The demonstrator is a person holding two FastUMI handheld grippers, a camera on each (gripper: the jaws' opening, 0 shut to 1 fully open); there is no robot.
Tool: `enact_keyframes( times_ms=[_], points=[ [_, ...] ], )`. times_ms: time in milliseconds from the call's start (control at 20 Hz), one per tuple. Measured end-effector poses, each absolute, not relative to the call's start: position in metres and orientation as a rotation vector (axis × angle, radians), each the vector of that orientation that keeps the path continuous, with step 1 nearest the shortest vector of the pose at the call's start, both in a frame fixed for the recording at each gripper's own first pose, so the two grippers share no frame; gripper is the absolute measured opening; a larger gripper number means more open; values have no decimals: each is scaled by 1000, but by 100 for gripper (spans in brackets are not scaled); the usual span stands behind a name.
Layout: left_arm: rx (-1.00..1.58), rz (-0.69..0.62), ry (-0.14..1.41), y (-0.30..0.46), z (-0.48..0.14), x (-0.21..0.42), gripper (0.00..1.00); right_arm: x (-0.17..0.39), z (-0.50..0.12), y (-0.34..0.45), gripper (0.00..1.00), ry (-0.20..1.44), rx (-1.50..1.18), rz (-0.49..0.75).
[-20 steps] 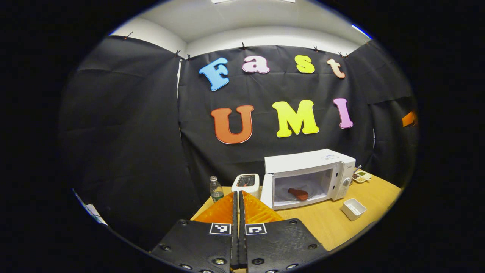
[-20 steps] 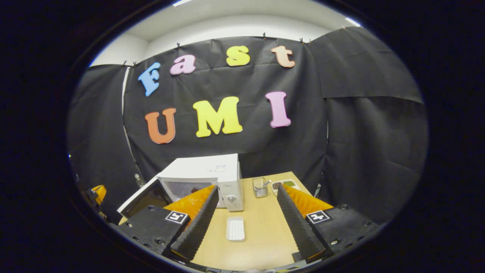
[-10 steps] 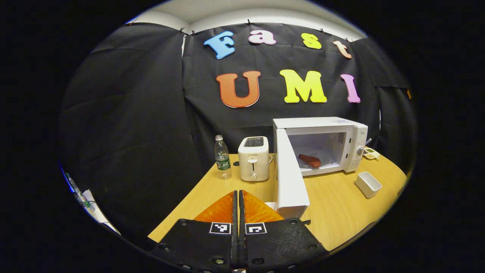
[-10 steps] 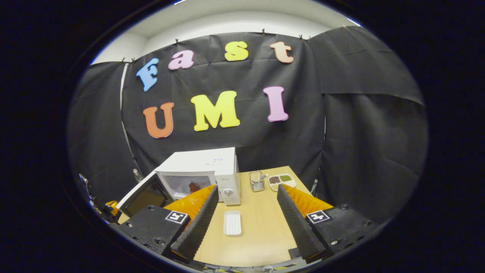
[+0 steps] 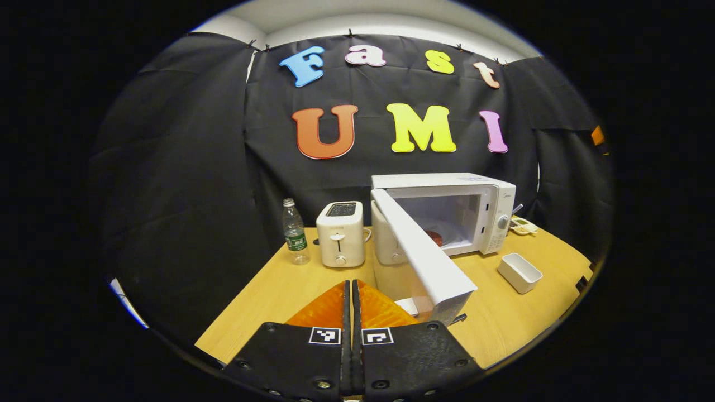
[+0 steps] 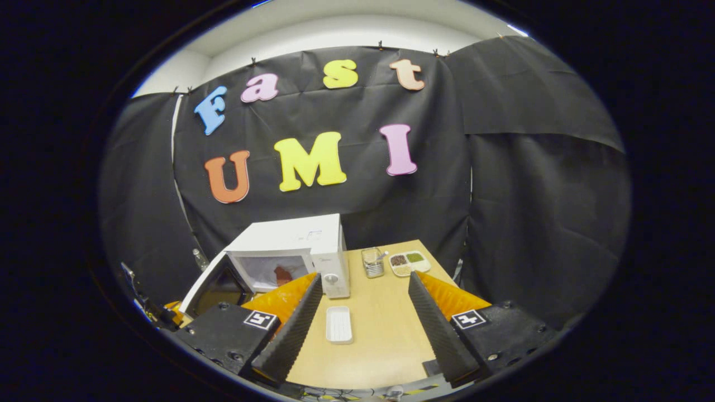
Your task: Open the microwave oven with the left hand, put the food in, and close the microwave oven.
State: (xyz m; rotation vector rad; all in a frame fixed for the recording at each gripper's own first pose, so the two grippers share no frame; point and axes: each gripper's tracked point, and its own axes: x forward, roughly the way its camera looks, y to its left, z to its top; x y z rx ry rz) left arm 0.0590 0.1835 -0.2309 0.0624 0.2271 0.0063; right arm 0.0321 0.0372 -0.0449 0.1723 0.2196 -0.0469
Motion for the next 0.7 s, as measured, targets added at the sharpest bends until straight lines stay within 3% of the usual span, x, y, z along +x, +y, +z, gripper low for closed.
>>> enact_keyframes(
  times_ms=[700],
  points=[
    [32,-194,274,18,-247,107,0,66,-66,-34,99,275,229,-71]
  ],
)
